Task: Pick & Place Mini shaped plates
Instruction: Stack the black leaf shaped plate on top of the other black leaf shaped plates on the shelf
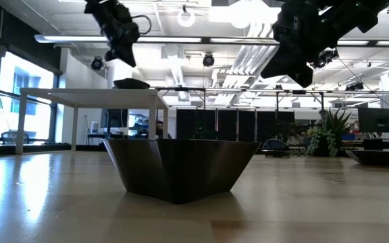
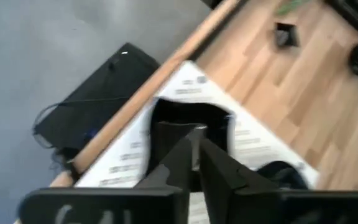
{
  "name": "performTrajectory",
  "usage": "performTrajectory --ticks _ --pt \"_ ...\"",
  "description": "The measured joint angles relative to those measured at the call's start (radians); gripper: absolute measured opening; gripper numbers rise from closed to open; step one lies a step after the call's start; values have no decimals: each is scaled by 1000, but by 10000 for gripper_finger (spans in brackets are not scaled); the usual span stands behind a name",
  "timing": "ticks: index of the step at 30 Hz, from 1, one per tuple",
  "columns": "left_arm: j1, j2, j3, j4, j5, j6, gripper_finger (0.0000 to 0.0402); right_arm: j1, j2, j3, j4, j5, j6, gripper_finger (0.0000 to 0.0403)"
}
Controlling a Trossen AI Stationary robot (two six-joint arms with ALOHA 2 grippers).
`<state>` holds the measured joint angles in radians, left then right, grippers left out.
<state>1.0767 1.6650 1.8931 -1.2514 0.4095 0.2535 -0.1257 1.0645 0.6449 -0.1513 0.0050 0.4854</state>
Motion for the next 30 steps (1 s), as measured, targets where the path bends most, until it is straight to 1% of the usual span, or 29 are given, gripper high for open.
performTrajectory --ticks 1,3,4,6,9,13,16,18,20,22,24,26,30 --pt "-22 -10 -8 7 -1 -2 13 0 0 0 0 5 0 3" --pt "-76 -37 -24 25 -24 -7 4 0 0 0 0 14 1 4" --pt "-111 -52 -36 53 -44 -25 4 0 0 0 0 14 1 4" --pt "-191 -84 -77 147 -116 -91 6 0 0 0 0 13 -1 2" --pt "-317 -141 -168 349 -187 -210 2 0 -1 0 -1 -11 -20 3" --pt "-473 -247 -338 678 -197 -322 1 0 -46 0 -44 -40 -22 11" --pt "-591 -311 -486 879 -271 -390 1 -2 -110 18 -164 -32 -23 23" --pt "-668 -340 -580 997 -339 -433 1 -11 -149 40 -291 -8 -26 36" --pt "-731 -368 -663 1080 -385 -457 1 -31 -170 64 -423 5 -33 52" --pt "-790 -391 -717 1141 -426 -468 1 -66 -171 87 -536 -14 -73 68" --pt "-835 -402 -752 1155 -466 -475 1 -114 -153 100 -609 -67 -130 82" --pt "-872 -404 -772 1138 -501 -489 1 -168 -122 102 -653 -117 -201 93" --pt "-919 -406 -804 1148 -547 -503 1 -281 -22 102 -697 -194 -398 113"
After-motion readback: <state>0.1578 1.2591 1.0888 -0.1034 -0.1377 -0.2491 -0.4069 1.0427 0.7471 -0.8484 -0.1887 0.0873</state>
